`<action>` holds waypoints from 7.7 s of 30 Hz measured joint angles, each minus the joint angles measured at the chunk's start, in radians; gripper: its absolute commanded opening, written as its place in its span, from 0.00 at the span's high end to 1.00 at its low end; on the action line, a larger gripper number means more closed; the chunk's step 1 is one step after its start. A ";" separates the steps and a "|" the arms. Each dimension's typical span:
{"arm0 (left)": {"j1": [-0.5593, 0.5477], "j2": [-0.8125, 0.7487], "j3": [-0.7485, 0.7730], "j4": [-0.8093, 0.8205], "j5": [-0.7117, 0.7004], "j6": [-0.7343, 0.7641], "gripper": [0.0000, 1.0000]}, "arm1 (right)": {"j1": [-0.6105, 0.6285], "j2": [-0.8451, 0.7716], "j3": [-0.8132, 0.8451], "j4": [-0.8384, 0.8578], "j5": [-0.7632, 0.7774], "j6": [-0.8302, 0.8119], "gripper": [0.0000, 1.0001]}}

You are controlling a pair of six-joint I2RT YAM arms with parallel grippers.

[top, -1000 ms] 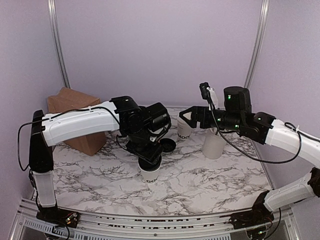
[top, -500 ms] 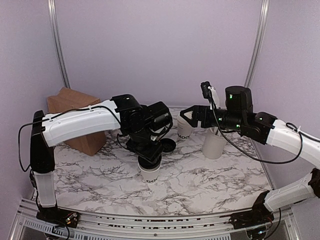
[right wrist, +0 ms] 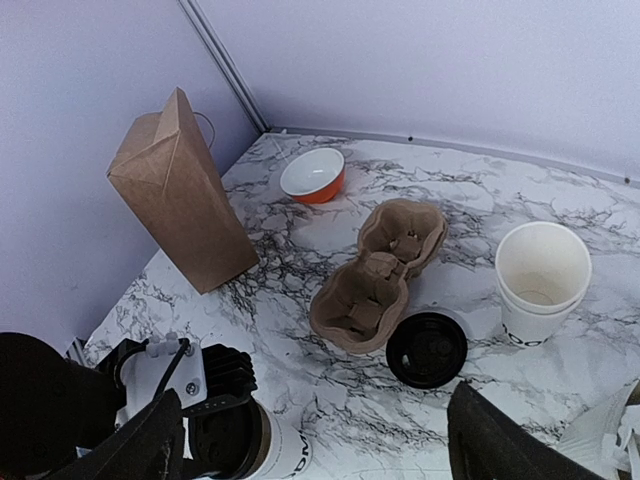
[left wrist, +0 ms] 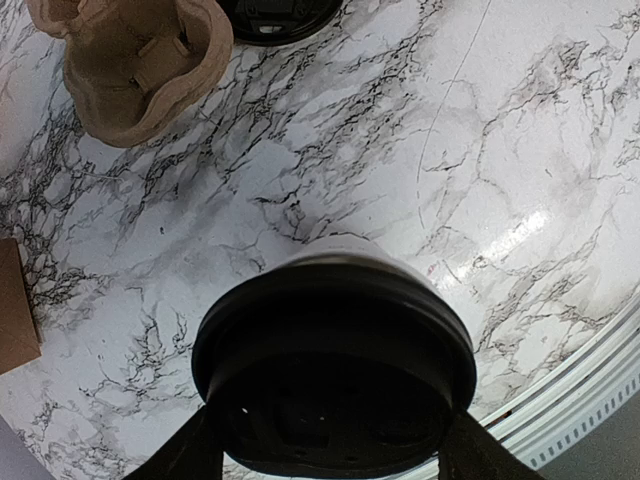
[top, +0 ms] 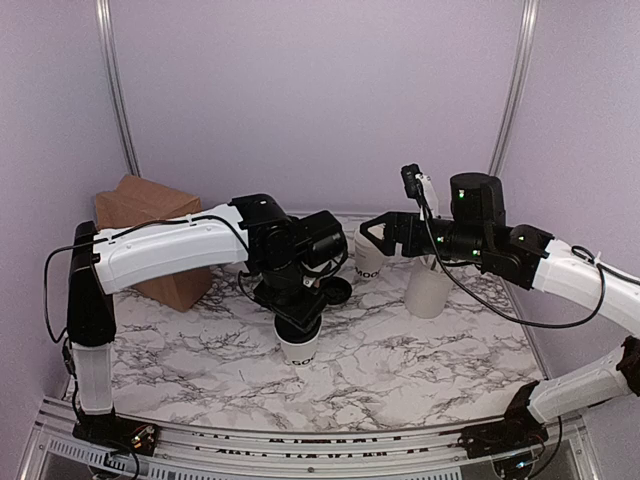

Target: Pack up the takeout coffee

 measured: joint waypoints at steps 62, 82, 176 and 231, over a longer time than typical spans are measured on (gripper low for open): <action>-0.015 0.053 0.076 -0.087 -0.024 0.022 0.31 | -0.006 -0.019 -0.036 0.003 0.000 -0.002 0.12; -0.015 0.079 0.076 -0.087 -0.024 0.032 0.19 | -0.006 -0.020 -0.036 0.002 0.000 -0.003 0.12; 0.242 -0.467 -0.927 0.962 0.293 -0.113 0.01 | 0.201 0.307 -0.133 0.042 -0.045 0.299 0.13; 0.209 -0.461 -0.987 1.088 0.272 -0.140 0.01 | 0.221 0.400 0.045 -0.023 -0.011 0.282 0.16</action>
